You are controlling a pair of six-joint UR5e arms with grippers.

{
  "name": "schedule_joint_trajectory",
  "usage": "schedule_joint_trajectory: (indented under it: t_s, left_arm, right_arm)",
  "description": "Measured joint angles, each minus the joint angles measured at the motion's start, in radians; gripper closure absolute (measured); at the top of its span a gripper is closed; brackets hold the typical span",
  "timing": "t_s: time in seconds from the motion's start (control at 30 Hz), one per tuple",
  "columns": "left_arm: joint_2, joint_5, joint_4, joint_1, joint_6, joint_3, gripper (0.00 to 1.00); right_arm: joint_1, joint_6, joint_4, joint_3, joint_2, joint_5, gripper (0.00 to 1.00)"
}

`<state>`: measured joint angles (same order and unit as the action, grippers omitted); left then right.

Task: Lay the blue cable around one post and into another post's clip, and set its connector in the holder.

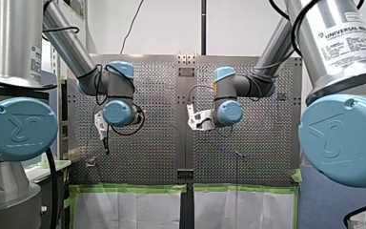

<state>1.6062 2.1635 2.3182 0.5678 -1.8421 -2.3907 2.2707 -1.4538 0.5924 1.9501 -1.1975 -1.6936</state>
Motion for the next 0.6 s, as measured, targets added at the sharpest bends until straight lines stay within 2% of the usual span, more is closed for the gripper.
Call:
schedule_joint_trajectory:
  t_s: [0.2, 0.6]
  left_arm:
    - [0.001, -0.001, -0.003, -0.001, 0.000, -0.002, 0.04]
    - [0.000, -0.001, -0.003, -0.001, 0.000, -0.002, 0.04]
  right_arm:
    - [0.014, -0.005, 0.007, 0.000, 0.000, -0.001, 0.00]
    - [0.016, -0.005, 0.008, 0.001, 0.000, -0.002, 0.00]
